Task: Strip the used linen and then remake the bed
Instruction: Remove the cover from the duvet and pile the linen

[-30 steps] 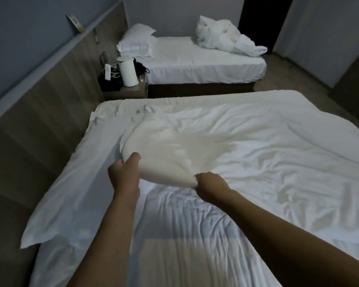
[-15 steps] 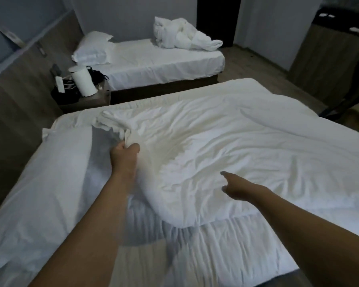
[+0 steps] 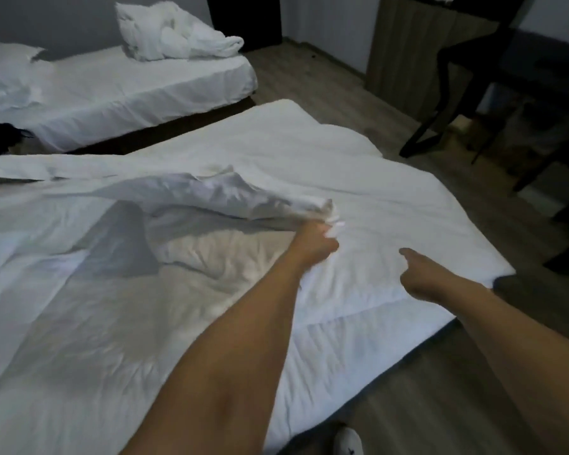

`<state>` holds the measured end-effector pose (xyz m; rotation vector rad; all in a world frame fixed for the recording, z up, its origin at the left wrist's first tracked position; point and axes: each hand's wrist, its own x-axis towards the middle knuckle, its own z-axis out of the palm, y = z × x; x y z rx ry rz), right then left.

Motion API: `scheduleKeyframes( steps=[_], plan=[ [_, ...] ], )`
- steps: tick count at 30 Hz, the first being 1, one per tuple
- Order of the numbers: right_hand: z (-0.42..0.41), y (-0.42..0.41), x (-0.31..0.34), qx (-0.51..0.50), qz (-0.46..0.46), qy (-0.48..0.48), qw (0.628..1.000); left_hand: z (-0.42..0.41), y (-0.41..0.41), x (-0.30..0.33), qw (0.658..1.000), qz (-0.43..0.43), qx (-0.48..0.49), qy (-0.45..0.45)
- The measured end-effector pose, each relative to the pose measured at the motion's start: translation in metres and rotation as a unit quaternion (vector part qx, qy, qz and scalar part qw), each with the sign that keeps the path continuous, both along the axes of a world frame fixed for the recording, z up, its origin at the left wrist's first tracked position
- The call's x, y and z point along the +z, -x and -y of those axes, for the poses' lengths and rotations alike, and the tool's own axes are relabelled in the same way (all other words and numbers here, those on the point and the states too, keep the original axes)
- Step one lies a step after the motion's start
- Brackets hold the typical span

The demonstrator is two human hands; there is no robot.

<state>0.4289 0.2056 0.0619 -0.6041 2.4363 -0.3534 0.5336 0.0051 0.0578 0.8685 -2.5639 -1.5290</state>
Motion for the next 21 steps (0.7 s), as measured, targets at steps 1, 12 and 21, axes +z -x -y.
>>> scheduleKeyframes(
  steps=[1,12,21],
  plan=[
    [-0.014,0.014,-0.001,-0.013,0.004,-0.001,1.000,-0.021,0.010,-0.016,0.996,0.053,-0.070,0.016],
    [0.024,0.010,0.001,0.101,0.092,0.017,0.990,0.001,-0.070,-0.054,0.935,0.353,-0.022,-0.002],
    [0.075,0.038,-0.013,0.212,0.084,-0.002,0.974,0.037,-0.060,-0.037,0.949,0.271,0.159,-0.033]
  ],
)
